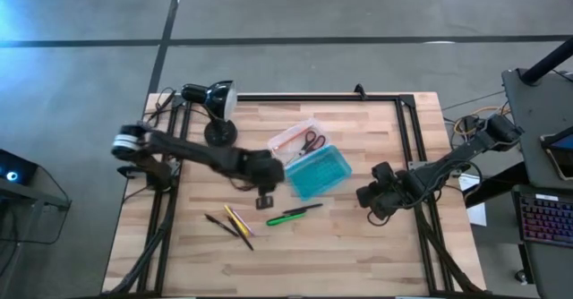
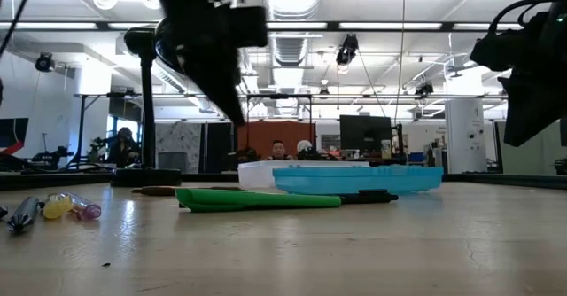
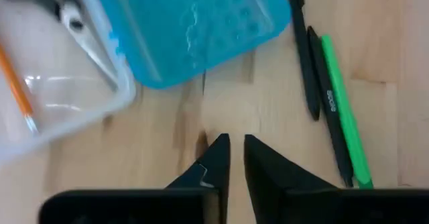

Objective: Pick & place school supplies into a supply box
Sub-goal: Put the brown pen into the supply box

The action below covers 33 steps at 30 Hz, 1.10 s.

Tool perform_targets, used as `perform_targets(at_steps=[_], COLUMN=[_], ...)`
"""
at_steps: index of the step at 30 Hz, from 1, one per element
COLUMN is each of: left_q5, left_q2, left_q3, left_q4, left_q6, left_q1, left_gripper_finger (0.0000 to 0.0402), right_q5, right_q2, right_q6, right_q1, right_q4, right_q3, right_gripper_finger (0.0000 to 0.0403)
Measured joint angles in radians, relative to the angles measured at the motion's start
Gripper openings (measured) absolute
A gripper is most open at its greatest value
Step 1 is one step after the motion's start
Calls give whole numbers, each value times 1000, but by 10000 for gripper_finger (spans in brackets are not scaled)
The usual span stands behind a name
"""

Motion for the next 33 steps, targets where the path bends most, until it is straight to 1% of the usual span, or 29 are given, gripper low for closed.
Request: perform_targets(at_steps=[3,4,6,8,12,14,16,19,22,23,27,28,33], left_q5=[-57,-60,-34,-33,-46,-55,-92,-146,-145,-126,41,56,57], left_q2=[-52,-62,-82,-88,-73,-45,-15,20,43,50,78,90,152], left_q3=[-105,-121,-136,-148,-199,-222,-241,-245,-246,-246,-253,-254,-253], left_q4=[37,37,38,44,115,150,163,191,192,192,203,203,201], left_q6=[-93,-139,-199,-177,-12,50,68,65,41,39,55,68,113], left_q1=[-12,-12,-15,-31,-50,-50,-43,-18,8,16,36,37,35], left_gripper_finger=[62,75,100,120,142,145,145,145,145,145,145,145,134], right_q5=[-3,-5,-7,-14,-15,-15,-15,-15,-18,-23,-42,-43,-44], right_q2=[0,0,0,0,0,0,0,0,0,0,0,0,0], right_q6=[-35,-51,-88,-121,-138,-138,-138,-133,-131,-130,-128,-127,-52], right_q1=[0,0,0,0,0,0,0,0,0,-1,-1,-1,-1], right_q4=[31,44,79,106,129,129,130,129,129,129,129,129,118], right_q3=[0,0,0,0,0,0,0,0,0,0,-1,-2,-15], right_gripper_finger=[22,22,22,22,22,23,31,55,89,99,137,144,162])
